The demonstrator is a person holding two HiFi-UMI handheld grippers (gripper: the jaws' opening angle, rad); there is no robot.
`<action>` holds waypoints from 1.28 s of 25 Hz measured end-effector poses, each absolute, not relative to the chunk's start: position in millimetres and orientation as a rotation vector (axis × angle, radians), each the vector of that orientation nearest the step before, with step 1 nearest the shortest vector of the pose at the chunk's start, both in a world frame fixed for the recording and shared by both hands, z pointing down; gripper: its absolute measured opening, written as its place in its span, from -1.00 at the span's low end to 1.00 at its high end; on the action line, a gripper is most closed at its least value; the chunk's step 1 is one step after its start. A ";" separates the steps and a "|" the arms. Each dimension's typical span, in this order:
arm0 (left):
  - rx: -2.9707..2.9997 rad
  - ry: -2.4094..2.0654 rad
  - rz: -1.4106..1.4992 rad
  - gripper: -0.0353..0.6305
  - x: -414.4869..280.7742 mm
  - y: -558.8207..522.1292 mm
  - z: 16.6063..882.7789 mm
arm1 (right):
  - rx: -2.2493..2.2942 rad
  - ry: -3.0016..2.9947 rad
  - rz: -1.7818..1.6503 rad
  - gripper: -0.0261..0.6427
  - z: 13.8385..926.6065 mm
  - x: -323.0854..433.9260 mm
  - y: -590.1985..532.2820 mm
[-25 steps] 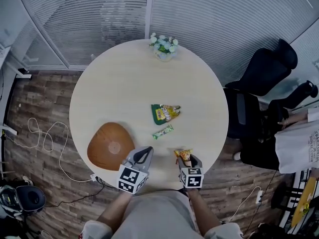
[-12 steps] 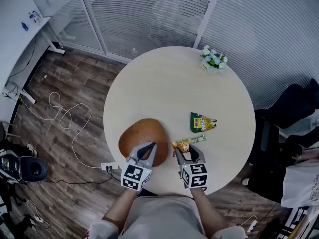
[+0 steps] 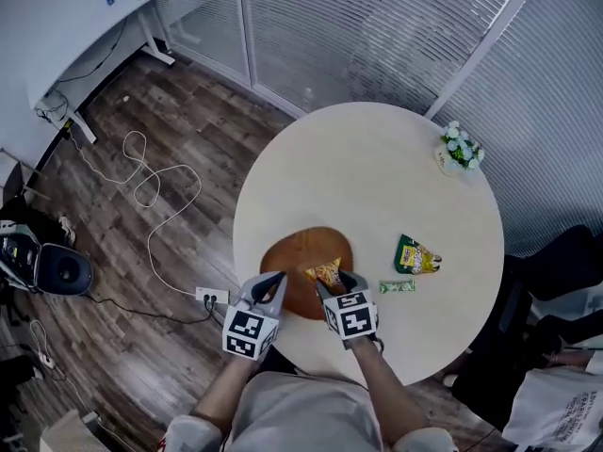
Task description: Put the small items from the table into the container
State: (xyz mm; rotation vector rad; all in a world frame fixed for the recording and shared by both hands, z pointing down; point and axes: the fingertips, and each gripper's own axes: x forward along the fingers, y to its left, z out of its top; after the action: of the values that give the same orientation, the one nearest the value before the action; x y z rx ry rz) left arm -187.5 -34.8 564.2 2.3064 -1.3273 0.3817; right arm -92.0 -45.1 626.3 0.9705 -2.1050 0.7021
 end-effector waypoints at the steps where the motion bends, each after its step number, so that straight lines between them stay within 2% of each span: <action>1: 2.302 -1.328 0.378 -0.90 -188.7 -34.1 565.5 | 0.958 -2.099 0.694 -0.29 629.1 -94.1 -45.2; 4: 2.294 -1.323 0.367 -0.90 -186.5 -33.5 567.6 | 0.958 -2.100 0.690 -0.28 634.1 -94.9 -45.8; 7: 2.295 -1.307 0.363 -0.91 -181.8 -33.2 568.5 | 0.979 -2.115 0.693 -0.13 633.6 -93.7 -45.2; 9: 2.302 -1.296 0.364 -0.90 -177.6 -34.3 567.9 | 0.997 -2.127 0.705 -0.17 629.4 -90.6 -44.2; 11: 2.314 -1.280 0.364 -0.90 -169.9 -37.0 566.8 | 1.047 -2.149 0.712 -0.40 620.5 -81.5 -44.5; 14: 2.344 -1.244 0.369 -0.90 -153.7 -39.6 563.8 | 1.188 -2.210 0.703 -0.91 597.4 -59.1 -44.6; 22: 2.466 -1.112 0.400 -0.91 -94.3 -43.2 548.6 | 1.526 -2.308 0.671 -0.92 547.9 14.5 -26.4; 32: 2.526 -0.992 0.441 -0.91 -46.7 -39.7 547.5 | 1.649 -2.219 0.776 -0.92 563.1 60.3 2.9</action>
State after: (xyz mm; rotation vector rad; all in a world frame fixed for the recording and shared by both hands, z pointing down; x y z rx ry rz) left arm -46.7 -39.7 547.5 2.5262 -0.9921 0.4407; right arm 60.3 2.9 563.1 1.6491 -2.2195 0.7763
